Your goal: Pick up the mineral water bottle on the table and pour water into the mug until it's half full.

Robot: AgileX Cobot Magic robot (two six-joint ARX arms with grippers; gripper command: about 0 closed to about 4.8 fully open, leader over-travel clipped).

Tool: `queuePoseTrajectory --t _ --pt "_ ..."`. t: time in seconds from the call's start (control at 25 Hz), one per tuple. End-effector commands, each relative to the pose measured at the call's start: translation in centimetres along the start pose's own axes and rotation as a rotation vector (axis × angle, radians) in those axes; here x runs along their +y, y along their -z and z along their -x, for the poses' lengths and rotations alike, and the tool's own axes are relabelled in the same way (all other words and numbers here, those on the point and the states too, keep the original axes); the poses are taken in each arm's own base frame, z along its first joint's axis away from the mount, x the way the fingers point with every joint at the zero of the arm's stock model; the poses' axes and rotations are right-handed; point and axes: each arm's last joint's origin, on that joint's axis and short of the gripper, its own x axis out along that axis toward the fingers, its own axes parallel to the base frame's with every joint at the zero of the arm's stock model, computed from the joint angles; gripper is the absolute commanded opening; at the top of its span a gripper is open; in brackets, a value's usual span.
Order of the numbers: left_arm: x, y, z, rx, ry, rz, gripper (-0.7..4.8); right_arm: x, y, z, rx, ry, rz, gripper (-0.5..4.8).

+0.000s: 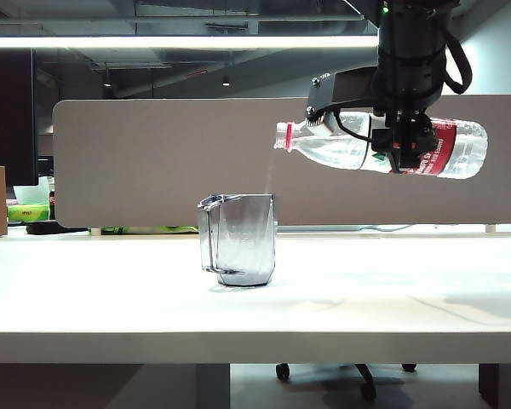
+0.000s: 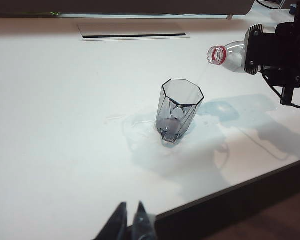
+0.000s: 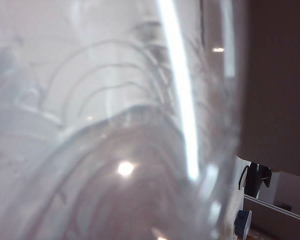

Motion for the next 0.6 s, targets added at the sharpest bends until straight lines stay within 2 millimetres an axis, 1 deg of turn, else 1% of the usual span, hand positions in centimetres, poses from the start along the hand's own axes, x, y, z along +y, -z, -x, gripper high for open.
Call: queuePoseTrajectory --t 0.04,0.44,0.6 --pt "-0.1 -0.2 0.1 -0.011 0.005 -0.005 0.22 -0.7 -0.2 0.2 0.027 0.059 0.004 2.0" --pt "-0.1 -0.2 0.1 -0.011 0.005 -0.005 0.22 -1.9 -0.8 0.9 0.005 0.093 0.026 2.0" --pt "-0.1 -0.2 0.1 -0.011 0.005 -0.005 0.22 -1.9 -1.1 1.2 0.01 0.103 0.038 2.0"
